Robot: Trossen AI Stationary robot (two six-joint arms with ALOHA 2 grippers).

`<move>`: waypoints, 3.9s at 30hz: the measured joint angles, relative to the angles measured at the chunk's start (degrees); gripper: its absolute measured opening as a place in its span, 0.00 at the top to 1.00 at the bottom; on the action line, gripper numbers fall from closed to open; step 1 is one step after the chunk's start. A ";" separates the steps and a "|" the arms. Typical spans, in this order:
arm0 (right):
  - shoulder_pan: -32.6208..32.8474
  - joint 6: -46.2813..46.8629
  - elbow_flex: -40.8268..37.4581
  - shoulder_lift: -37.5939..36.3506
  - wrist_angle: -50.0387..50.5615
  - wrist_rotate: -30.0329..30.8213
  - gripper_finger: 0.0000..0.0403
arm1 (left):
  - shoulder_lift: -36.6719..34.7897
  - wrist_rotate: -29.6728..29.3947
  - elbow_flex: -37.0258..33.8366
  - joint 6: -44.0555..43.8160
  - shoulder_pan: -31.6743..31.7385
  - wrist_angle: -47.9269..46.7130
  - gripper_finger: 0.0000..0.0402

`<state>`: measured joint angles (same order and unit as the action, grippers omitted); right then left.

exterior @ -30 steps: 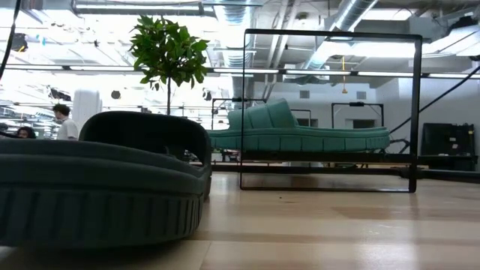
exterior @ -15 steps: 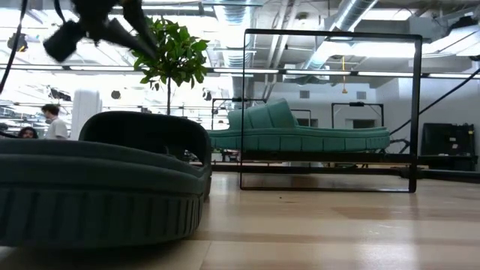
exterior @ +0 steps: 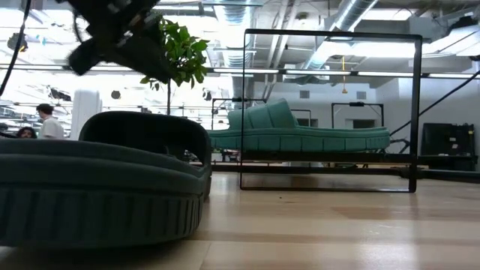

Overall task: Pick and place slides into the shelf
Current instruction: Put the top black slide on the shelf

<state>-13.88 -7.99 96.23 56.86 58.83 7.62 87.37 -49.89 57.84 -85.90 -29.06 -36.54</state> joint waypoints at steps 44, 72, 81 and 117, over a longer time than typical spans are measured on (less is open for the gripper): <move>-1.70 -1.91 0.02 -4.12 7.13 -0.04 1.00 | 0.00 31.31 0.09 38.70 14.17 -5.49 0.58; -1.61 -1.49 0.02 -4.12 10.19 -0.12 1.00 | 5.74 36.07 0.02 62.89 21.05 -7.53 0.49; -1.60 -1.49 0.02 -4.11 10.21 -0.11 1.00 | 13.14 35.49 0.16 62.20 21.06 -7.47 0.49; -1.61 -0.43 0.02 -4.11 11.27 -0.11 1.00 | 16.11 45.06 5.81 62.54 7.11 -35.91 1.00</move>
<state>-15.49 -8.42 96.25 52.75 70.10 7.51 103.48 -4.83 63.66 -23.36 -21.95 -72.45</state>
